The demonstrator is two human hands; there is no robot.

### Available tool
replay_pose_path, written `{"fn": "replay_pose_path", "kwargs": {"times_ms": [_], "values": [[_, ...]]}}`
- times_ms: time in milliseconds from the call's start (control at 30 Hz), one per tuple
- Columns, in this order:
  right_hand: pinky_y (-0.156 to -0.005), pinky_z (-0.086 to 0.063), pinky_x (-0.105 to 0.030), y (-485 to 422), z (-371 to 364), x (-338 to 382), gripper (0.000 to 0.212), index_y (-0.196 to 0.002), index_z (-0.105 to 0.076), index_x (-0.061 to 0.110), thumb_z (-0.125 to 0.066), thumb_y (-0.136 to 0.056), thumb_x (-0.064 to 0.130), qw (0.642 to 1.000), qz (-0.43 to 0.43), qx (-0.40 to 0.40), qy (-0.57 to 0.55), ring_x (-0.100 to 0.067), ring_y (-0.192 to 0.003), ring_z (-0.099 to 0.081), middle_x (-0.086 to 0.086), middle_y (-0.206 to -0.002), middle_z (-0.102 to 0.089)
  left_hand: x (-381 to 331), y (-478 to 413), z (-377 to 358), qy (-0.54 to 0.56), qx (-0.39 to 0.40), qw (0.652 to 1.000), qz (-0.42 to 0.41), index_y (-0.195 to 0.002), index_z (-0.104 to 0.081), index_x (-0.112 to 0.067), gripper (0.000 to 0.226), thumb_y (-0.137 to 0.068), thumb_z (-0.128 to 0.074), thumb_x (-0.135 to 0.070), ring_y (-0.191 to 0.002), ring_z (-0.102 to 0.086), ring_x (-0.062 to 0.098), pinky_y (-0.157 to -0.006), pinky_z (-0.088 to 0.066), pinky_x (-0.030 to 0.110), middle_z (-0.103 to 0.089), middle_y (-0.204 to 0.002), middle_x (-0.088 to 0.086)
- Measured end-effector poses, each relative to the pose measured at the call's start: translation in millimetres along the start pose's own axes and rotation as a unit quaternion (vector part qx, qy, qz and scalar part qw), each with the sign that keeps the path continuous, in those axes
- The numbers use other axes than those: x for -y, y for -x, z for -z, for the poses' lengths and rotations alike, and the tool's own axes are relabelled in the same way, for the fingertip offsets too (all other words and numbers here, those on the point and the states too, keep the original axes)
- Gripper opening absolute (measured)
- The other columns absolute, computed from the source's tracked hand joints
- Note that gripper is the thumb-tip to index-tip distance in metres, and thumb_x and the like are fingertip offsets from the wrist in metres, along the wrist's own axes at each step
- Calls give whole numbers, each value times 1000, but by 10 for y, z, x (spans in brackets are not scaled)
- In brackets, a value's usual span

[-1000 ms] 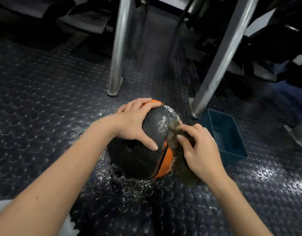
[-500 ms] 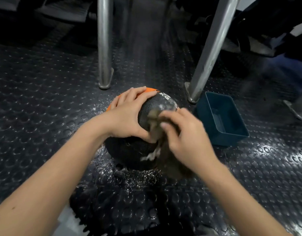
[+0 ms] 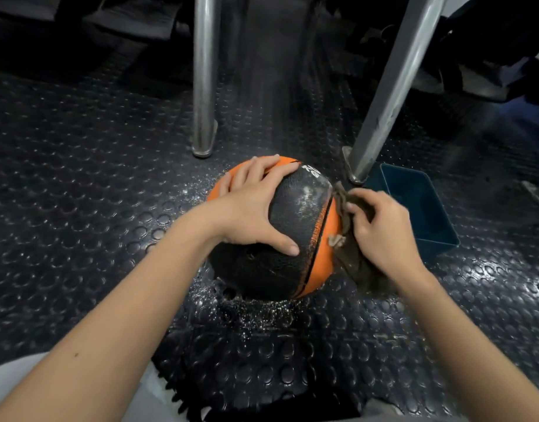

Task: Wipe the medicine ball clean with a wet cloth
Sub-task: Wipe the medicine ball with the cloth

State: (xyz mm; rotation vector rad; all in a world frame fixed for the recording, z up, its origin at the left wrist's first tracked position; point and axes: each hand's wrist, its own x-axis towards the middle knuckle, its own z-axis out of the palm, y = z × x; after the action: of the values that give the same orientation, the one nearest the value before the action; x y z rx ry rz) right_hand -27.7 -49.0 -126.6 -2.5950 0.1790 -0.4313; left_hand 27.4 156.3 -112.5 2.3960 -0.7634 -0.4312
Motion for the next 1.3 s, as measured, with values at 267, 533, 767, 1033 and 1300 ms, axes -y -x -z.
{"fn": "replay_pose_path", "kwargs": {"times_ms": [267,533,767,1033,1300], "values": [[-77,-44,-24,345,-49,328,22,-105,-66,14,-57,-86,21,990,115,10,-82,-13,-87,-56,7,-93,-57,79,-24,-26,6,-29,1000,2,-144,-12,-46,125,-36,-73,-66,-142,4,7,-117,2,42,-3,-152,-20],[-90,-40,-30,100,-97,-83,21,-111,-63,13,-54,-92,10,997,-49,-37,-45,-23,-103,-56,-5,-107,-62,-22,-19,-52,12,-36,999,1,-147,-10,-42,119,-54,-83,-52,-141,7,6,-115,7,40,0,-153,-19],[-75,-41,-20,447,-167,334,17,-102,-64,13,-56,-87,17,988,122,-36,-89,-9,-83,-53,9,-91,-55,-24,-16,-59,4,-36,999,32,-149,1,-37,121,-60,-80,-49,-142,12,7,-116,8,43,7,-155,-16],[-89,-40,-28,67,-16,-287,19,-109,-65,14,-58,-91,15,999,-54,-6,3,-24,-103,-57,-5,-104,-64,-85,-5,-95,10,-31,999,38,-149,4,-36,123,-60,-78,-57,-141,17,9,-115,11,48,12,-155,-15],[-81,-42,-16,90,197,104,19,-103,-68,14,-64,-84,15,981,180,-23,-70,-7,-84,-55,3,-89,-59,-156,-33,-163,-12,-39,999,27,-146,-1,-47,112,-63,-76,-58,-140,22,10,-114,12,50,16,-155,-13]]}}
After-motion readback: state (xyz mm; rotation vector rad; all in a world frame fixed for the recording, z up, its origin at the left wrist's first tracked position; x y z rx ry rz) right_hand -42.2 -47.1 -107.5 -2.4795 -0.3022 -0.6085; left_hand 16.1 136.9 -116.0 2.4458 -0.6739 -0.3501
